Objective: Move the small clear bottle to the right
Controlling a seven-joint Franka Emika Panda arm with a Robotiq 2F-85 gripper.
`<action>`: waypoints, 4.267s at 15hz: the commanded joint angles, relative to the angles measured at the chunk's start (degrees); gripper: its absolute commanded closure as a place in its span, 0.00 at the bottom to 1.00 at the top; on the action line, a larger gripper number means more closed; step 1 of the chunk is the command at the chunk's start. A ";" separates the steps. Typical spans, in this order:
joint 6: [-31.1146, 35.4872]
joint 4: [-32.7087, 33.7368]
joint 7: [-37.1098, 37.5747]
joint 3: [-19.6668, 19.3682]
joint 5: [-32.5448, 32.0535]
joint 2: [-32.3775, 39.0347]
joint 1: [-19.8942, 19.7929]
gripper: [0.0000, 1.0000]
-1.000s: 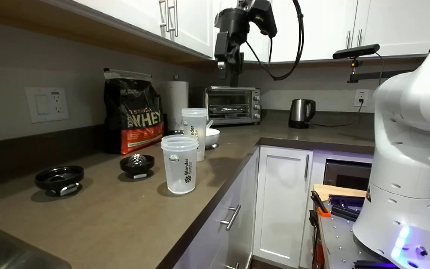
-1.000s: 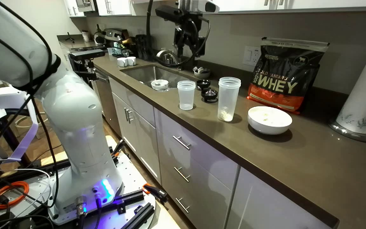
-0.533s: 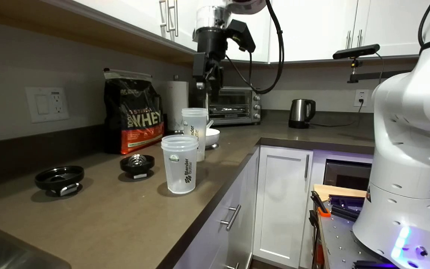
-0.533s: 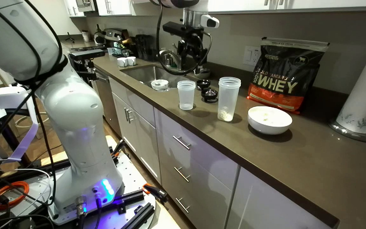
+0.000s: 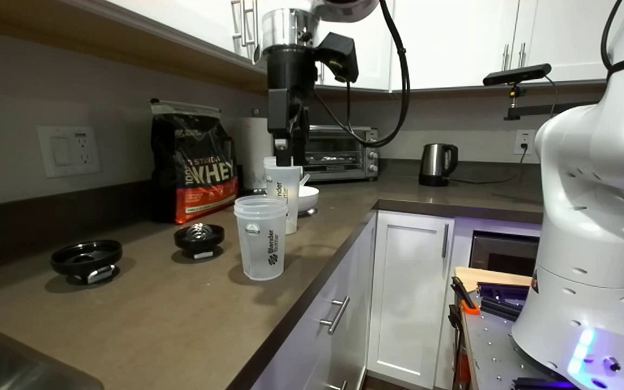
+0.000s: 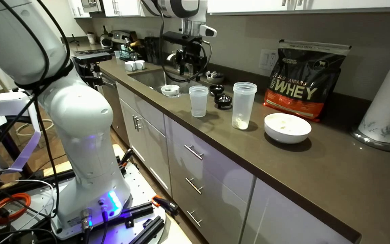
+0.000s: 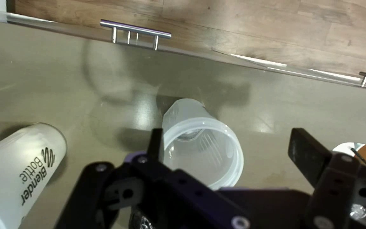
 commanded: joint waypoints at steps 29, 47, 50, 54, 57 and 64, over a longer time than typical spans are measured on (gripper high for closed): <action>10.78 3.50 -8.81 1.30 0.63 12.40 2.76 0.59; 9.66 3.59 -6.94 1.48 -4.17 10.46 2.33 0.98; 9.71 3.32 -6.73 1.32 -6.09 10.07 1.99 0.98; 9.82 2.88 -6.75 0.66 -7.71 9.87 1.01 0.98; 10.05 2.74 -6.63 -0.12 -8.67 10.00 0.13 0.98; 10.20 3.01 -6.63 -1.96 -9.31 10.29 -1.98 0.98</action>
